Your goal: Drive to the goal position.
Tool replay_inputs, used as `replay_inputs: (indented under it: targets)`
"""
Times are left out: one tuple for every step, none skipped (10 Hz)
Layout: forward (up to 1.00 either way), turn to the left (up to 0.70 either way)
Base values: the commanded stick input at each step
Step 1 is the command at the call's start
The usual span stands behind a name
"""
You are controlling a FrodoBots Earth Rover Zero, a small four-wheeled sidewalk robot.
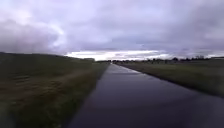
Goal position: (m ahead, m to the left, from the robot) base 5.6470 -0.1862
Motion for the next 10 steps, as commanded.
replay_inputs:
  targets:
    - [0.7,0.0]
    - [0.7,0.0]
    - [0.7,0.0]
    - [0.7,0.0]
    - [0.7,0.0]
    - [0.7,0.0]
    - [0.7,0.0]
    - [0.7,0.0]
    - [0.7,0.0]
    - [0.7,0.0]
